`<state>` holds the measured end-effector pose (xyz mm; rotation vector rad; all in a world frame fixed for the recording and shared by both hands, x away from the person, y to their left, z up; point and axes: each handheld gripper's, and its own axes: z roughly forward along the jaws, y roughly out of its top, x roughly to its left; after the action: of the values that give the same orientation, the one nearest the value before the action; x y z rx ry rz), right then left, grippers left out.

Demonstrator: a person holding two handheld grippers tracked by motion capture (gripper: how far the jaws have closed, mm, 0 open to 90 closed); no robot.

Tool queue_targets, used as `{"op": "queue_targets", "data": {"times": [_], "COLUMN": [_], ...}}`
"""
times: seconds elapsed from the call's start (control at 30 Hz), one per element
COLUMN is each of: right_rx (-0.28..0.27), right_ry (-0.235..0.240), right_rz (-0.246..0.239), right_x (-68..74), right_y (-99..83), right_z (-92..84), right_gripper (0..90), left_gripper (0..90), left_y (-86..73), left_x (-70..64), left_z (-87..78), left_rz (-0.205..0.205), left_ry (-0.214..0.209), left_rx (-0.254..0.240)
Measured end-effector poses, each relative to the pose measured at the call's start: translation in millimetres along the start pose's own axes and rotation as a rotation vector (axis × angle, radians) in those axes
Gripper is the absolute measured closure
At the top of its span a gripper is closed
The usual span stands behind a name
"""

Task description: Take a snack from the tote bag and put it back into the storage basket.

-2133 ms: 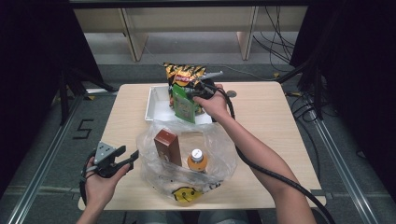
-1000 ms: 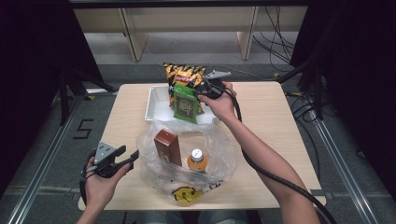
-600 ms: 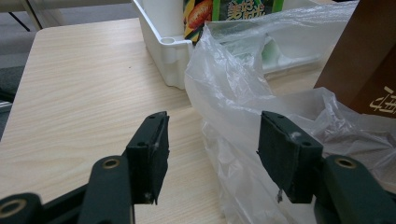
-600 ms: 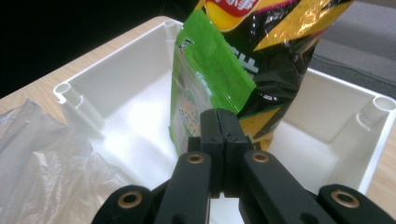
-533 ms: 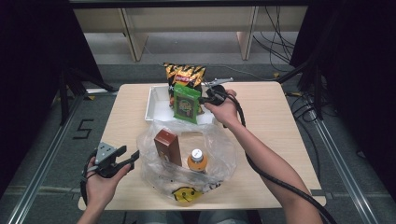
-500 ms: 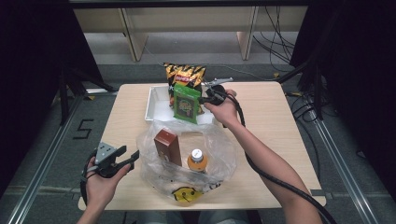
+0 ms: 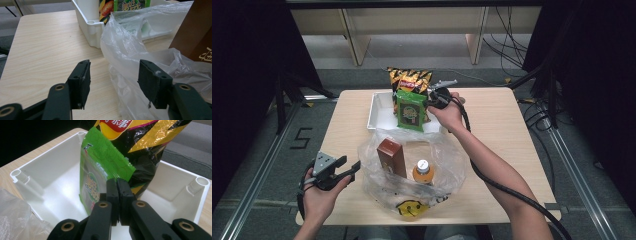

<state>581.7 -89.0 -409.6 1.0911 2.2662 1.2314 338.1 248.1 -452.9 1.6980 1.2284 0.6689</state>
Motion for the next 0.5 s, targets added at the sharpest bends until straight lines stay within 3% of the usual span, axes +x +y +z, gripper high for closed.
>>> {"op": "queue_targets", "data": {"times": [0.2,0.27,0.5], "right_rx": [-0.018,-0.019,-0.056], "right_ry": [0.003,0.001,0.031], "right_rz": [-0.013,0.004,-0.025], "right_x": [0.0,2.9,8.5], "right_y": [0.7,1.3,0.7], "right_z": [-3.7,-7.9,-29.1], "right_gripper": [81.6,76.2,58.5], "left_gripper": [42.7,42.7,42.5], "left_y": [-0.1,0.3,1.0], "left_x": [-0.3,-0.7,-0.5], "left_z": [0.3,-0.6,-1.8], "left_rz": [-0.002,0.001,0.003], "left_ry": [0.000,0.003,0.002], "left_rx": [-0.006,0.000,-0.018]}}
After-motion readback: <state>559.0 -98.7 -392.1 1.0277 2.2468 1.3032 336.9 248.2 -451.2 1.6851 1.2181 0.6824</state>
